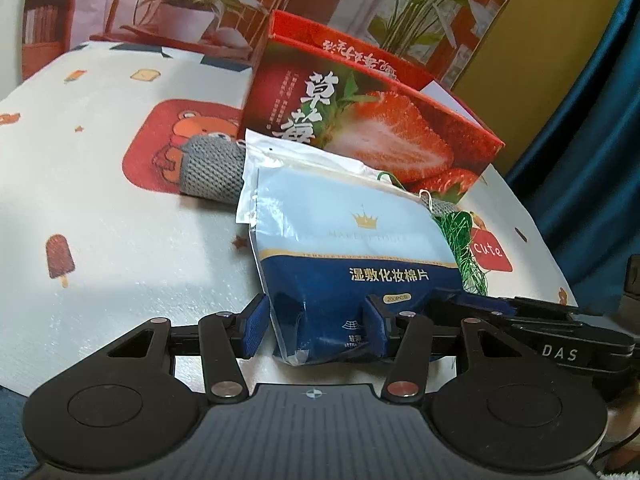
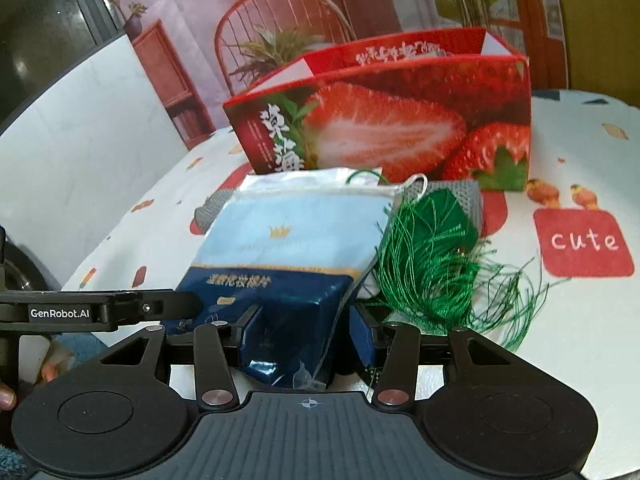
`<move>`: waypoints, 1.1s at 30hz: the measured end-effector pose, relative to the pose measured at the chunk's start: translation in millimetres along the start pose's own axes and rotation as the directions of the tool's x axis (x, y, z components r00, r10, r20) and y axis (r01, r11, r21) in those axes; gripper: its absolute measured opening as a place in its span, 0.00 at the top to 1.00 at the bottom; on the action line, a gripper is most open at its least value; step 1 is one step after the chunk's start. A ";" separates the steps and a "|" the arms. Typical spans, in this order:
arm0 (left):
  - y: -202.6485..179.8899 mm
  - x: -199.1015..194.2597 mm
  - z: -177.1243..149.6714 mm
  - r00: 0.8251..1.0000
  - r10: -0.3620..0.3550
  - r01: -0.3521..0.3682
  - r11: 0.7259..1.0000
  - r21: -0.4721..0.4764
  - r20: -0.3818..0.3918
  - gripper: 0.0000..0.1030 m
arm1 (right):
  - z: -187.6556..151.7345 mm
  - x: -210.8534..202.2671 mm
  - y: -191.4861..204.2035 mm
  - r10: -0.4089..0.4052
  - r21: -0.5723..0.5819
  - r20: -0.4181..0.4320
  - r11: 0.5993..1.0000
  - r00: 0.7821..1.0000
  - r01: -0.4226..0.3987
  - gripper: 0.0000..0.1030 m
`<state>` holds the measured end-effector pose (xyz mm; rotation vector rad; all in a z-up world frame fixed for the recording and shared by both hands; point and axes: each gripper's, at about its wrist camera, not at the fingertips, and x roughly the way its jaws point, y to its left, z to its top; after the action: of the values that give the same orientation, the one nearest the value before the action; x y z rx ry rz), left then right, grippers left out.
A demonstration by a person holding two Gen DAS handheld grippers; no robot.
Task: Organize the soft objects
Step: 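Close both grippers on the cotton pad bag, then lift the cotton pad bag with both grippers and carry it over the box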
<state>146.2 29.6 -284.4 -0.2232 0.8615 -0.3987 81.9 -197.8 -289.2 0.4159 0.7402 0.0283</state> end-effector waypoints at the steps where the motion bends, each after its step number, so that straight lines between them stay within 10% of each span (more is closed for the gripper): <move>1: 0.9 1.3 -0.6 1.000 -0.004 0.004 1.000 -0.008 -0.003 0.48 | -1.1 1.2 -0.4 -0.002 0.002 -0.004 1.000 1.000 0.002 0.57; 19: 0.3 8.2 -3.6 0.998 -0.060 0.060 0.998 -0.010 -0.008 0.55 | -3.8 5.4 7.0 -0.027 -0.085 -0.002 0.996 1.000 0.026 0.71; 33: -8.9 -22.8 15.5 0.986 -0.078 0.071 0.996 0.054 0.145 0.56 | 10.6 -19.2 29.0 -0.019 -0.248 0.149 0.967 0.989 0.056 0.74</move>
<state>142.7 31.7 -255.8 -0.2370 0.6994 -0.4673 78.1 -178.2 -258.8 0.1593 0.5910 0.0546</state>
